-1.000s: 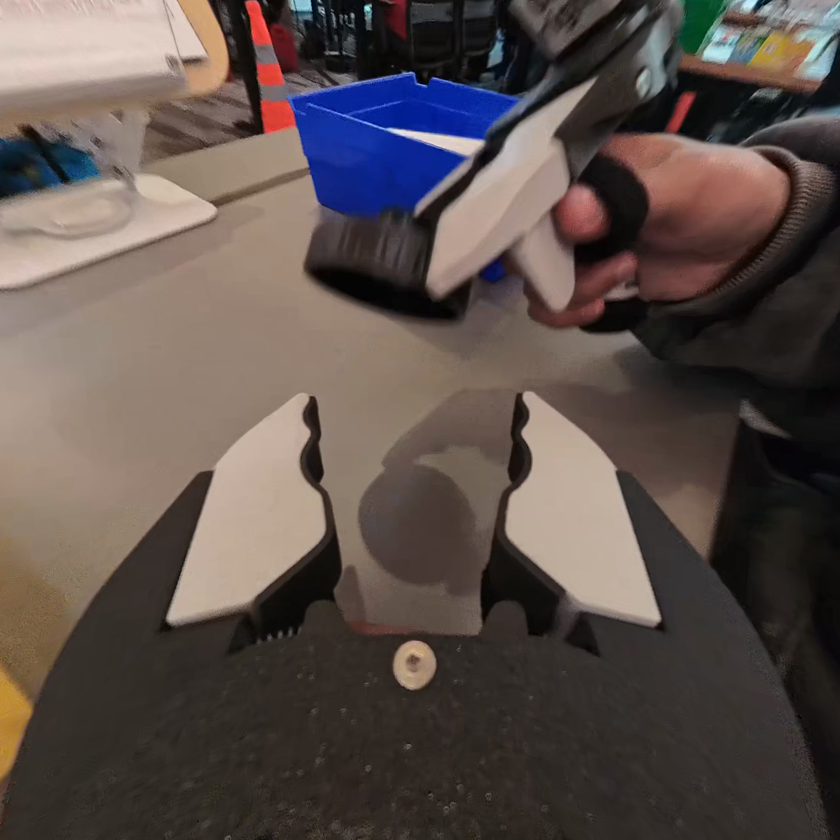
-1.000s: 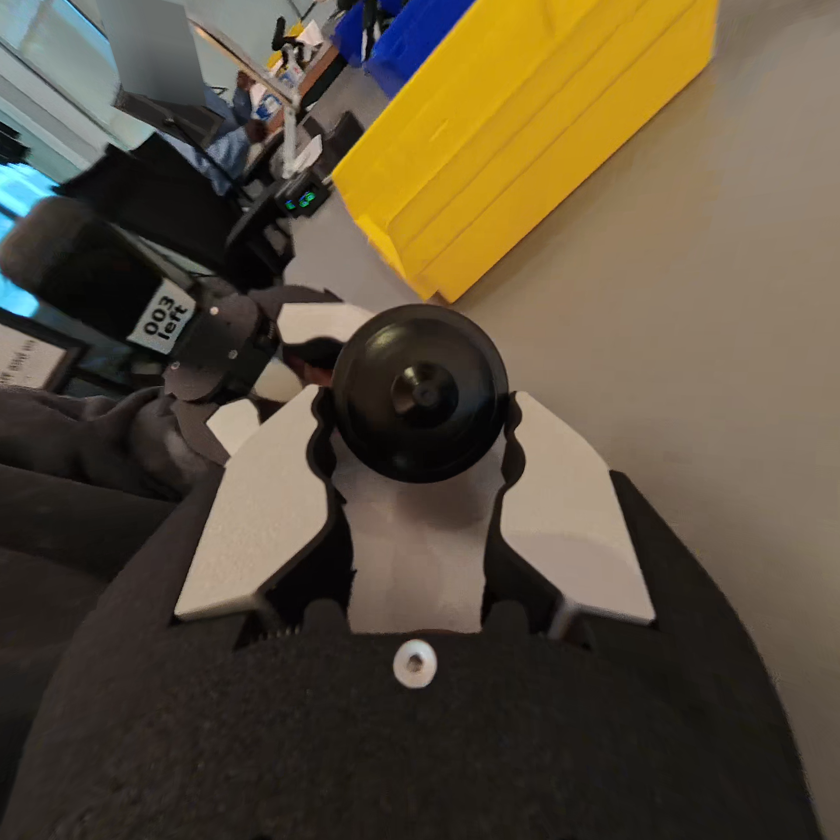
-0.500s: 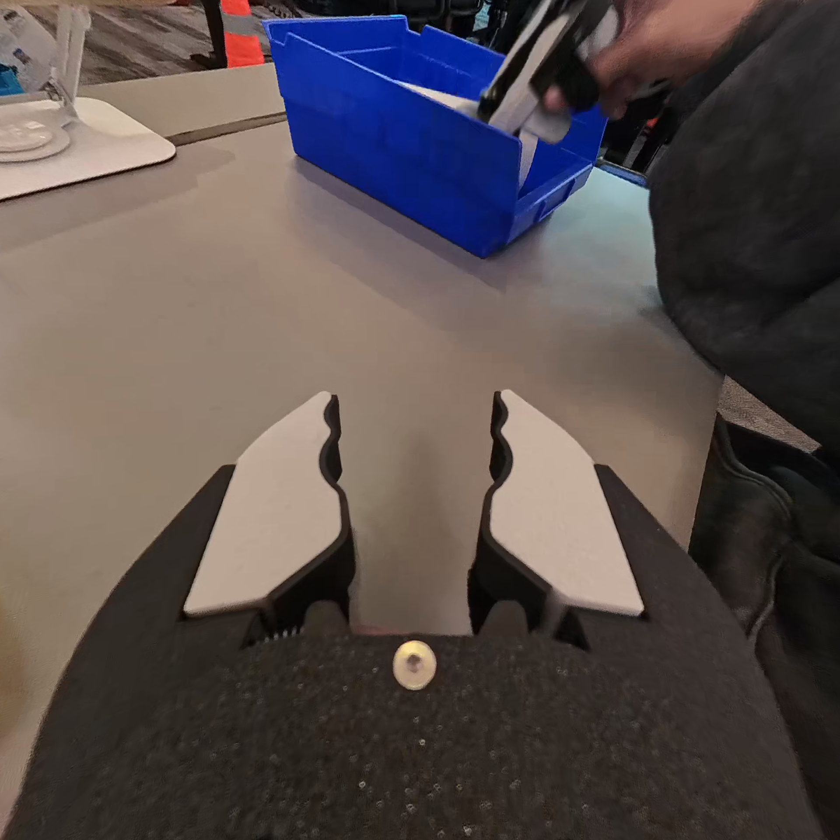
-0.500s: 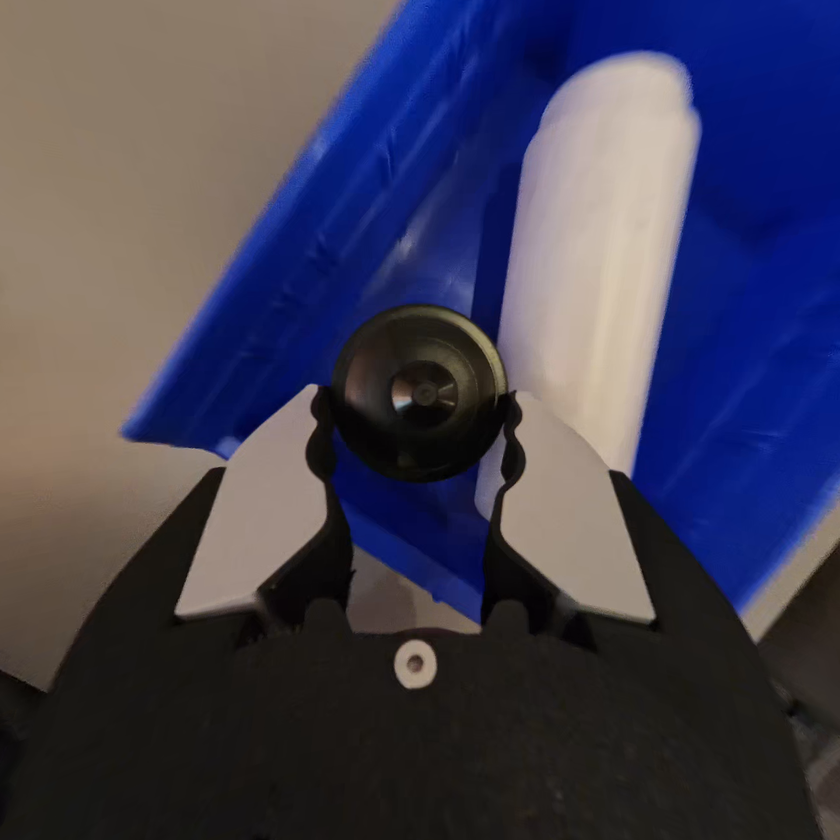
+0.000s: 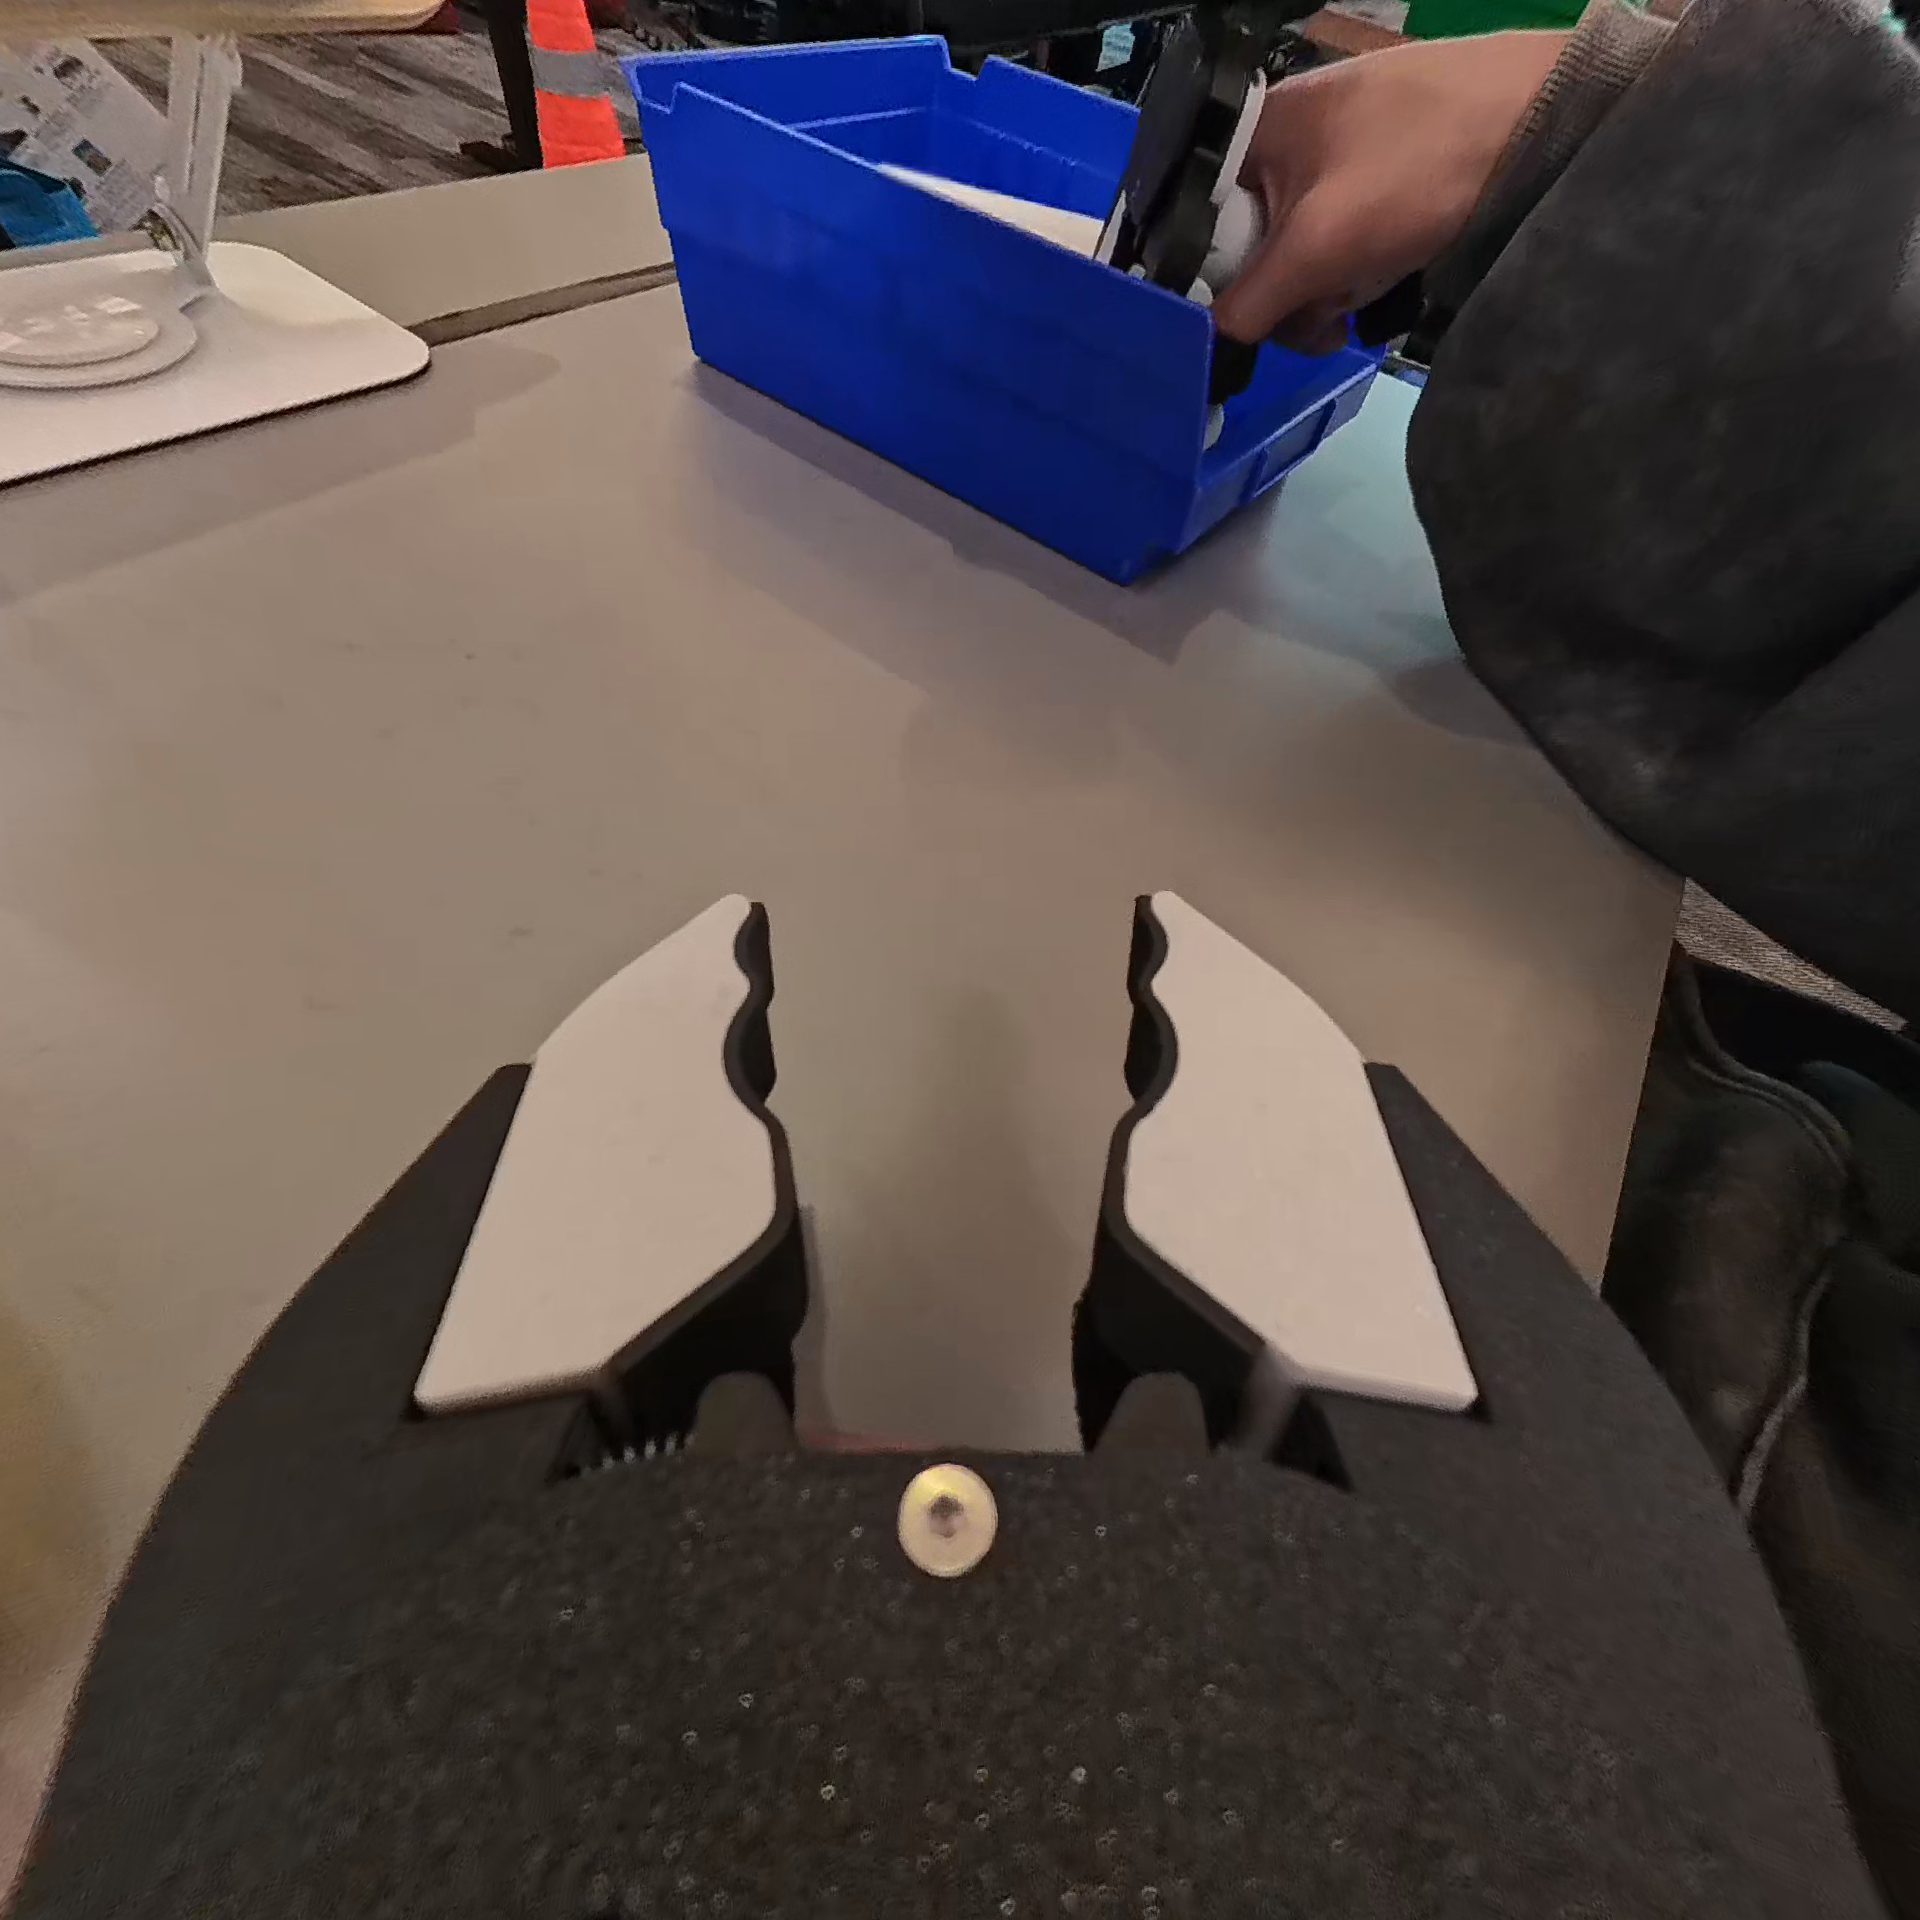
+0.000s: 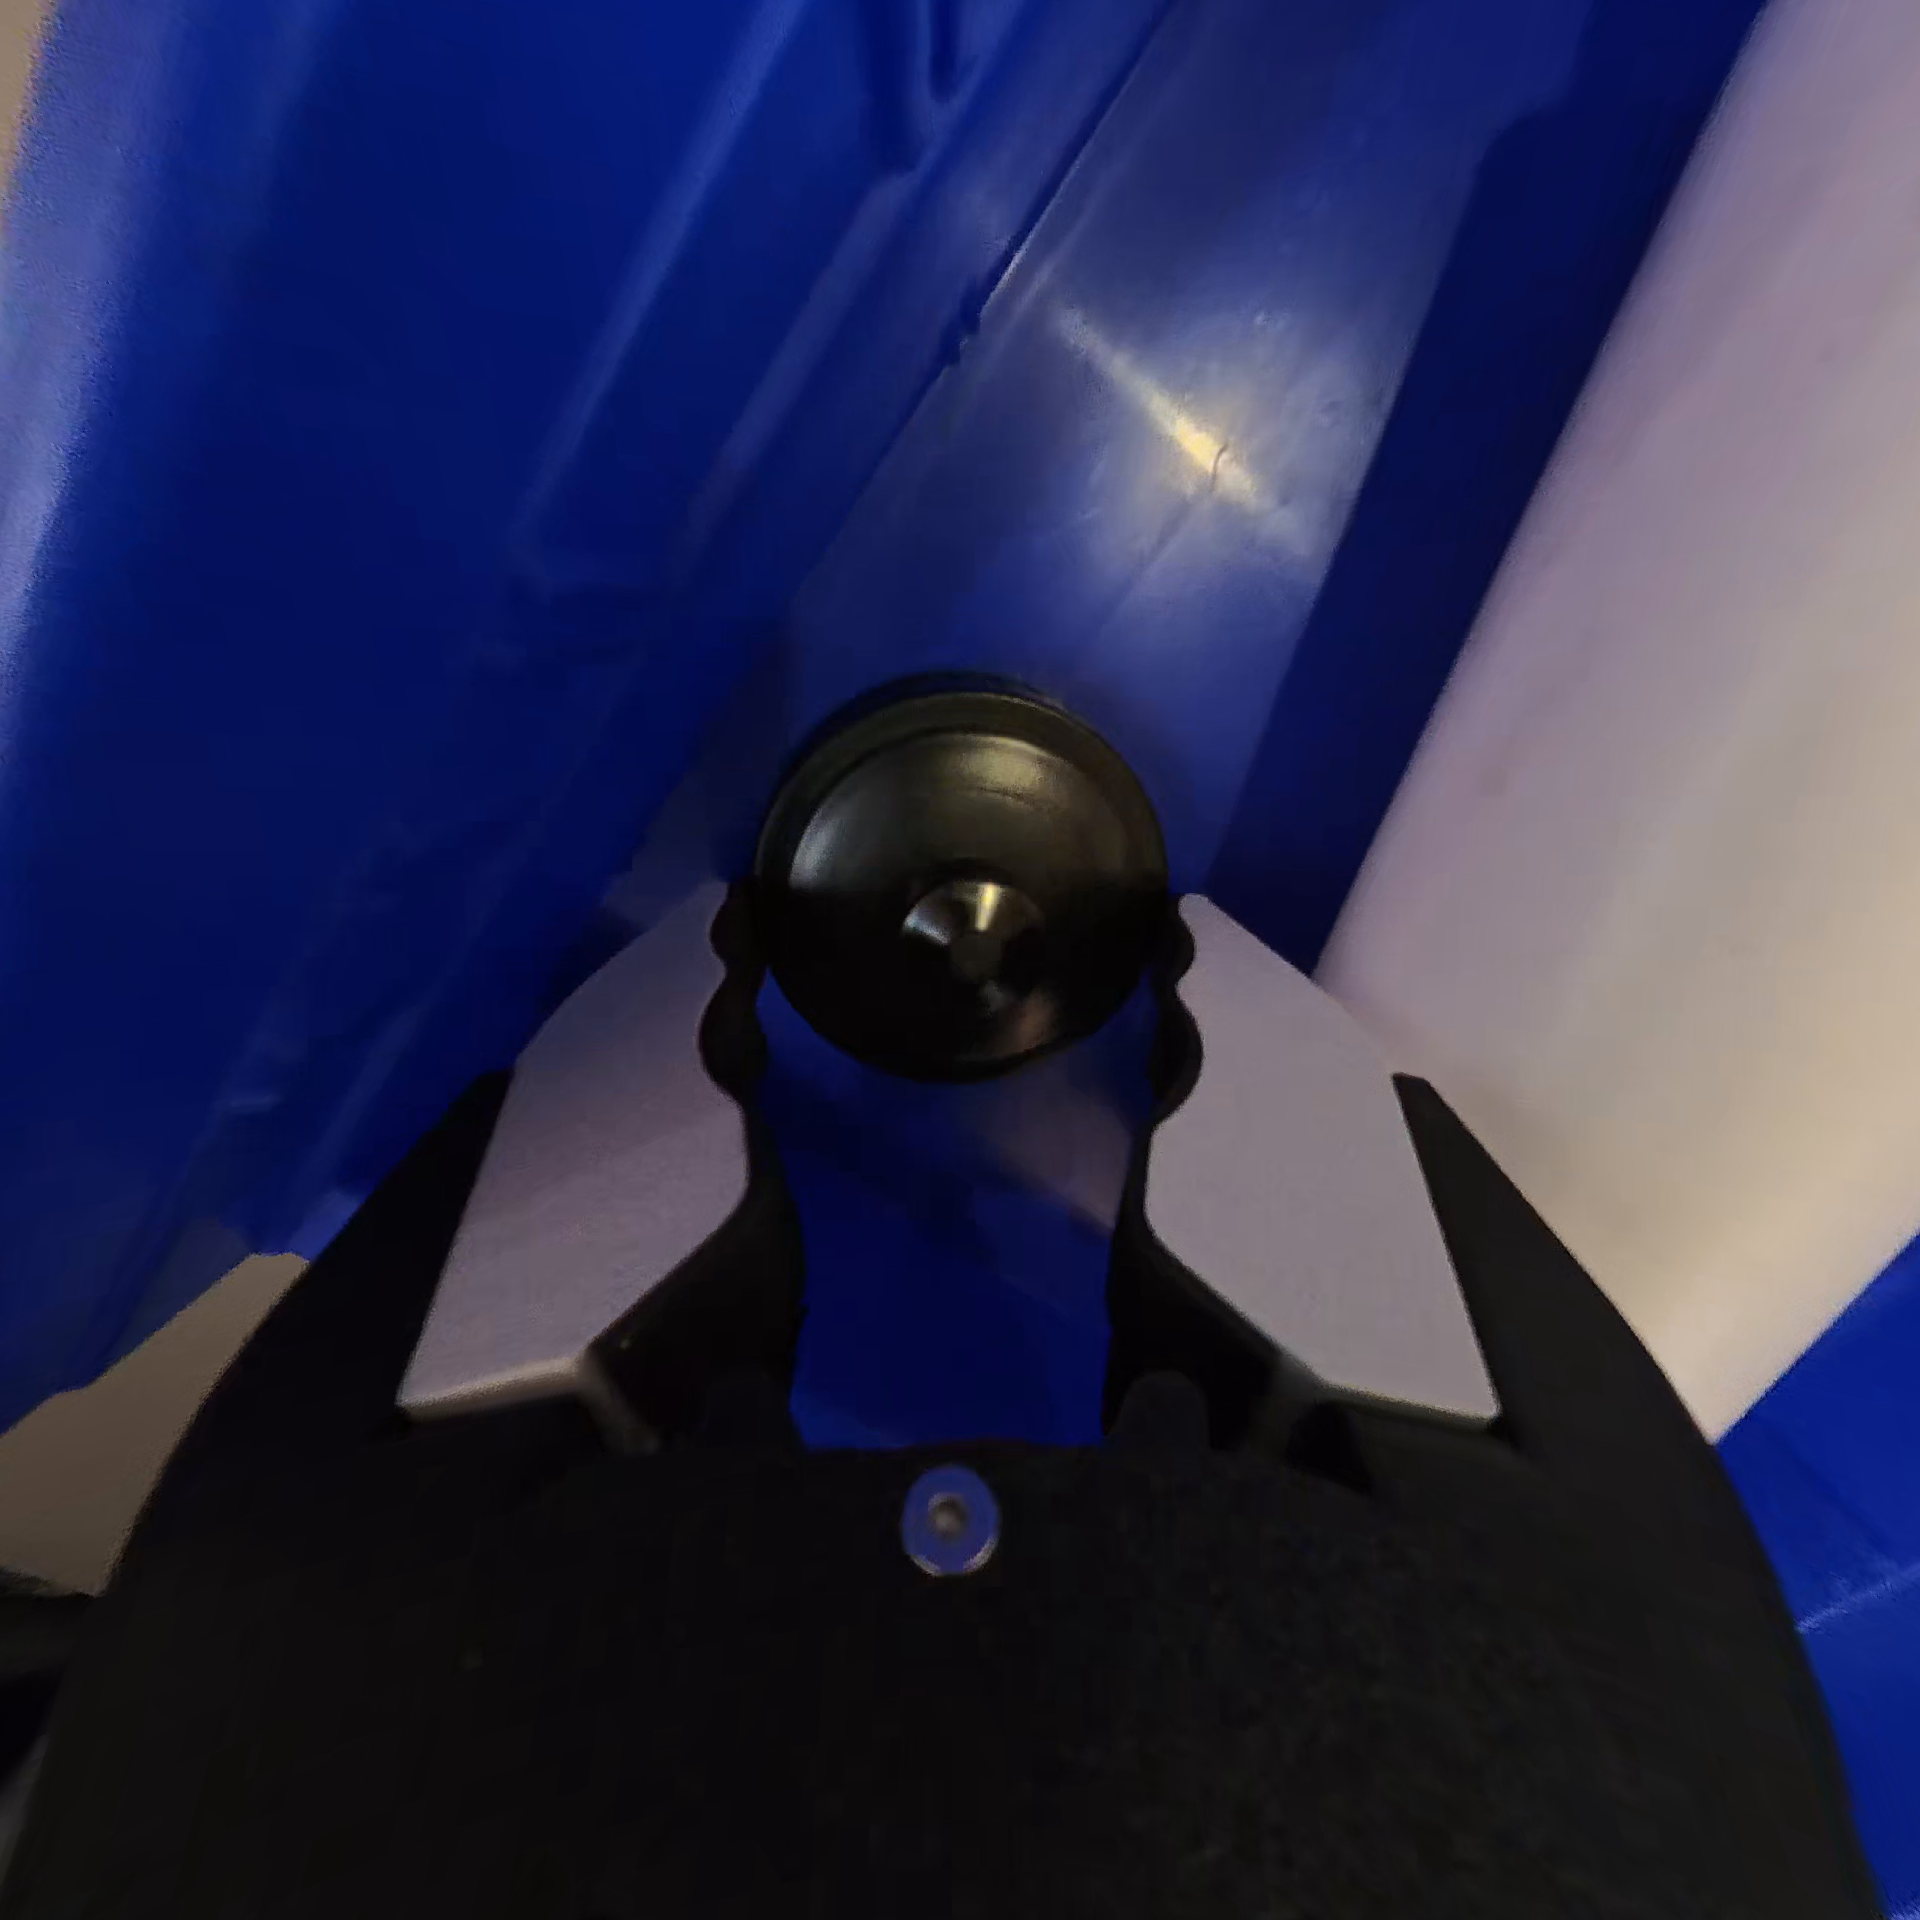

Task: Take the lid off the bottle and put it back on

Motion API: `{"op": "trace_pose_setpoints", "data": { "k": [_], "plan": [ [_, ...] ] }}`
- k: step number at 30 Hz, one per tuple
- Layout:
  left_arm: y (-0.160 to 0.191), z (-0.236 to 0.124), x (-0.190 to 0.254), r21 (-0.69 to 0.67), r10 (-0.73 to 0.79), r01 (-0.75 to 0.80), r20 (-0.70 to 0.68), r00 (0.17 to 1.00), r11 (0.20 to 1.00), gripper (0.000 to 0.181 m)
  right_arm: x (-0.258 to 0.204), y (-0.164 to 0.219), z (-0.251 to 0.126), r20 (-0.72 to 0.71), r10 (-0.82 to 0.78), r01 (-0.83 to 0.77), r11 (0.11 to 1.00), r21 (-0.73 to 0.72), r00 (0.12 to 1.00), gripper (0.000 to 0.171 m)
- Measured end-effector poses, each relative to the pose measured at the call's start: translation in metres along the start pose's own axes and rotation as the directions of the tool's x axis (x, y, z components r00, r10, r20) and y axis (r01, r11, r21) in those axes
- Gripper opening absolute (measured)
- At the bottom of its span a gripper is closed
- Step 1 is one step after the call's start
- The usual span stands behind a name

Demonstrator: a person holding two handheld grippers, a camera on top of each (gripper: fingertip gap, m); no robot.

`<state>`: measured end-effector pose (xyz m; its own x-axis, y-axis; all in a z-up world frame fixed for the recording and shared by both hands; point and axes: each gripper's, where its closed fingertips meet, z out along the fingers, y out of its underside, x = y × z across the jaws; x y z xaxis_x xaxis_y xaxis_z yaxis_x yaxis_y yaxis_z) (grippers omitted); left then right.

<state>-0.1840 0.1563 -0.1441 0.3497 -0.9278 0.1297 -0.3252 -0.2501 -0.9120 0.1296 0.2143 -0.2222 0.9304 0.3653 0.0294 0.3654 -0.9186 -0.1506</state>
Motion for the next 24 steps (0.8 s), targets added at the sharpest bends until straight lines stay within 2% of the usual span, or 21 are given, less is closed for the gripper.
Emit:
{"op": "trace_pose_setpoints", "data": {
  "k": [2,3,6,8,11,14,16,19,24],
  "plan": [
    [-0.003,-0.002,0.0,0.012,0.012,-0.013,0.012,1.0,1.0,0.067,0.001,0.002,-0.006,-0.013,-0.016,0.016,1.0,0.017,1.0,0.073],
    [-0.006,-0.005,0.0,0.029,0.015,-0.015,0.02,1.0,0.999,0.069,-0.001,0.001,-0.016,-0.017,-0.016,0.017,0.999,0.048,1.0,0.078],
    [-0.021,-0.022,-0.003,0.109,0.004,-0.012,0.075,0.997,0.994,0.071,-0.011,-0.002,-0.079,-0.039,-0.021,0.03,0.965,0.262,0.999,0.079],
    [-0.031,-0.048,-0.013,0.178,-0.018,-0.013,0.172,0.985,0.984,0.072,-0.022,0.0,-0.131,-0.086,-0.031,0.069,0.877,0.475,0.996,0.078],
    [-0.043,-0.105,-0.031,0.325,-0.096,-0.014,0.32,0.943,0.946,0.073,-0.046,0.018,-0.182,-0.088,0.029,0.047,0.667,0.744,0.996,0.075],
    [-0.026,-0.164,-0.061,0.405,-0.204,-0.028,0.518,0.831,0.914,0.072,-0.064,0.055,-0.175,0.038,0.21,-0.135,0.469,0.873,0.977,0.066],
    [-0.005,-0.188,-0.074,0.41,-0.243,-0.028,0.592,0.768,0.912,0.054,-0.064,0.083,-0.148,0.103,0.334,-0.239,0.398,0.886,0.937,0.071],
    [0.02,-0.2,-0.093,0.386,-0.32,0.069,0.637,0.701,0.92,0.05,-0.062,0.109,-0.117,0.103,0.432,-0.276,0.36,0.891,0.896,0.072],
    [0.037,-0.168,-0.094,0.288,-0.345,0.212,0.566,0.749,0.934,0.06,-0.055,0.106,-0.125,-0.031,0.415,-0.142,0.379,0.914,0.909,0.069]
  ]
}}
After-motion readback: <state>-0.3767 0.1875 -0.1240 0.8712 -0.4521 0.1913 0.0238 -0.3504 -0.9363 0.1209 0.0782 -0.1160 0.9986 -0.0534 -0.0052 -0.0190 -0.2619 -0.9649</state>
